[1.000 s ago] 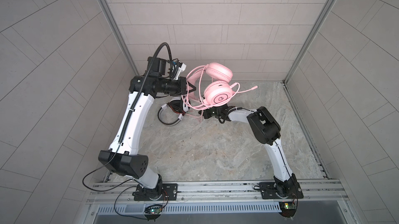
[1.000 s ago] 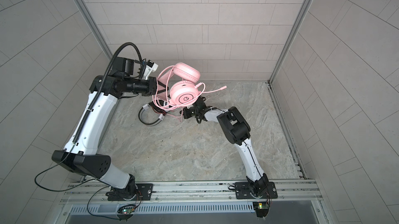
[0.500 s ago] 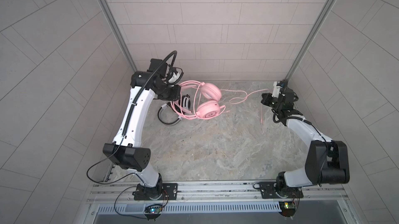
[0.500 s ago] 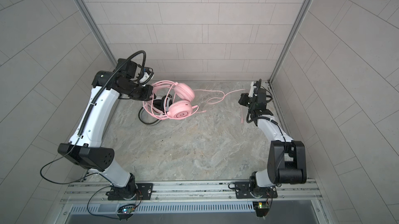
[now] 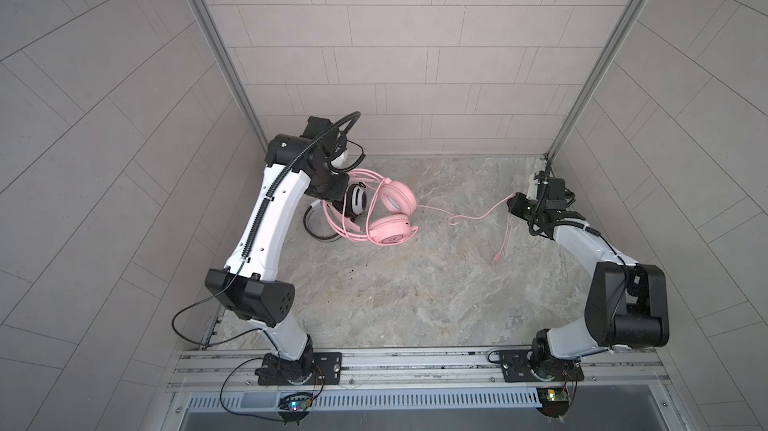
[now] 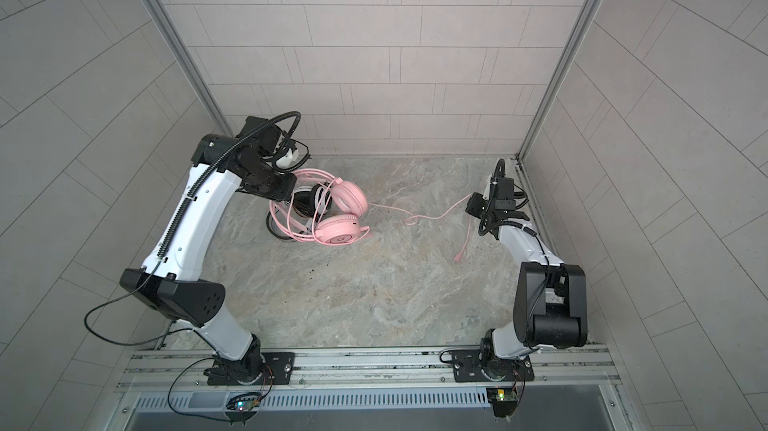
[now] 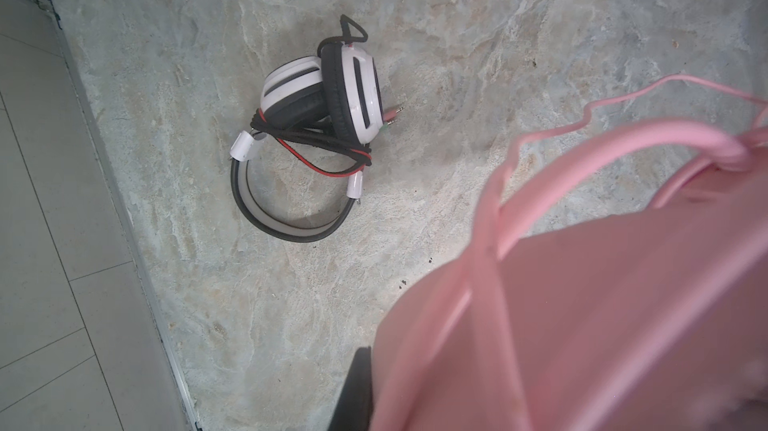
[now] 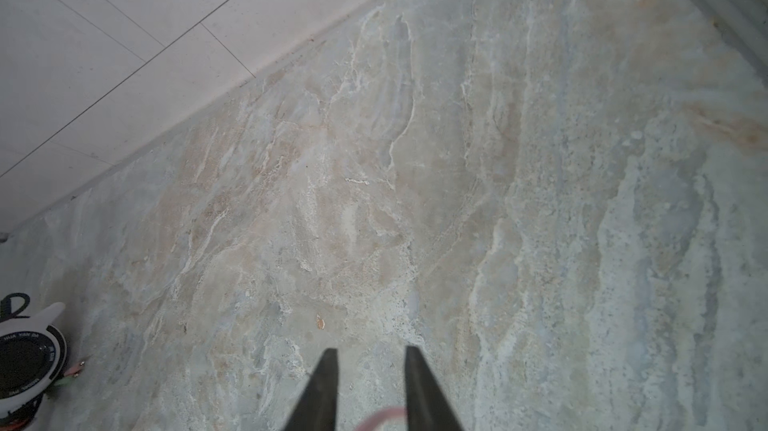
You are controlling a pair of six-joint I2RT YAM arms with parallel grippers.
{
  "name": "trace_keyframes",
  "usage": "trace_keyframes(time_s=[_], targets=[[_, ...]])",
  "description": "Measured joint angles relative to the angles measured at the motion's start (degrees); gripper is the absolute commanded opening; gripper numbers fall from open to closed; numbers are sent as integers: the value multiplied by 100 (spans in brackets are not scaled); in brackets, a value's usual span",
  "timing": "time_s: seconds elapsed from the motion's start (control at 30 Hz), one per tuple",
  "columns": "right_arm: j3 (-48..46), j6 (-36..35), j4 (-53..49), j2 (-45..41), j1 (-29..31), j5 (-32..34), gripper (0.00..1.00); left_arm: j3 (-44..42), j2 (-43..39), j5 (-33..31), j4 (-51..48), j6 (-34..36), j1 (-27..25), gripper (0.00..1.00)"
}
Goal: Wrap the headphones
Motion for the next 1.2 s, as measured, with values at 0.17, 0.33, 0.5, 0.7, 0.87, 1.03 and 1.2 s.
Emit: trace_keyframes(time_s=[0.17,0.33,0.5,0.7,0.87,1.03,1.2], targets=[[413,-98,-748,122,293,2,72,522,363,-153,-275,92,-286,0],[514,-334,-949,24,717,-402,74,739,654,7,-404,221,-562,0],[367,-509,-254,168,1268,-1589,79,984,881,494,-514,337,-907,0],[374,-542,1311,1204,2277,-2859,82,970,833,1117,-514,426,-1071,0],[409,-466,2181,2039,2540,-3217,82,811,586,1268,-468,463,-1069,0],[671,-407,2551,2256,2916,-3418,81,774,363,1298,-461,463,-1054,0],[868,-404,2804,2256,3191,-3552,81,723,328,1298,-459,463,-1054,0]])
